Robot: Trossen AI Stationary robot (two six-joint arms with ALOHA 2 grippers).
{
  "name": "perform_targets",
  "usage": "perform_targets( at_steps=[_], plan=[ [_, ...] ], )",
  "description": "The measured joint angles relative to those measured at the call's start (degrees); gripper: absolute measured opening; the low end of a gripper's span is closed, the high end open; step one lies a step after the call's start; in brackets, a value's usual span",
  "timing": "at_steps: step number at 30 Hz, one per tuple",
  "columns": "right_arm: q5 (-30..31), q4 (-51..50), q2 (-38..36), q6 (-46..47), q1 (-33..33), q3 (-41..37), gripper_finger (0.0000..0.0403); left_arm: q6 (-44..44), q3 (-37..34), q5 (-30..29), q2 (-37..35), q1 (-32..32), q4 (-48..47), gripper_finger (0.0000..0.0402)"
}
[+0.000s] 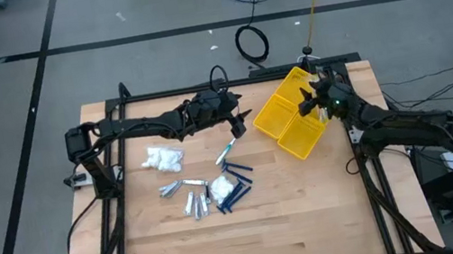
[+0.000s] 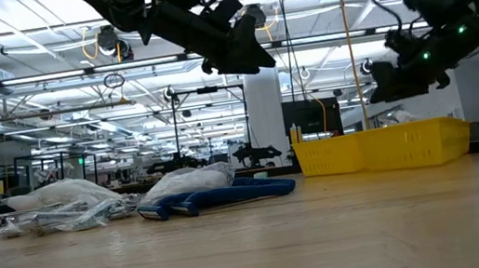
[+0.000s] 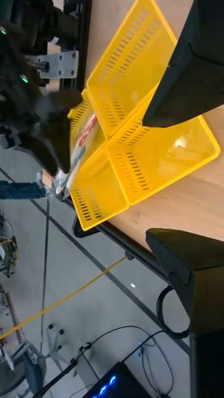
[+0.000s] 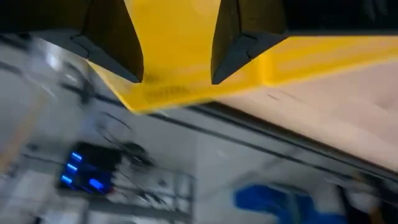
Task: Pick & Place Travel size toiletries
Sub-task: Put the light blue toothbrush into the top right yellow bin
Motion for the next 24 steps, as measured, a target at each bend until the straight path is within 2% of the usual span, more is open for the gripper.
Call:
perform_targets(
  at_steps=[3,6,11,16,20,24],
  plan=[
    [-7.2,0.9,-4.7,-1.9,0.7,0.0,0.0176,0.9,0.0,0.0,0.0,0.0,0.0,0.0269],
    [-17.3,2.3,-8.5,-3.8,1.7,0.0,0.0174,2.2,0.0,0.0,0.0,0.0,-0.7,0.0269],
    [-31.5,4.4,-12.1,-4.0,4.0,0.0,0.0172,3.0,0.0,0.0,0.0,0.0,-5.7,0.0269],
    [-32.6,4.4,-13.1,-3.9,7.3,0.0,0.0171,1.4,0.0,0.3,0.0,-0.9,-19.4,0.0269],
    [-32.5,4.4,-13.1,-4.7,8.2,0.0,0.0171,-3.6,0.0,0.2,0.0,-3.0,-32.6,0.0269],
    [-32.2,4.4,-13.1,-4.9,8.2,0.0,0.0171,-9.8,0.0,-1.2,0.0,-5.0,-38.0,0.0269]
  ],
)
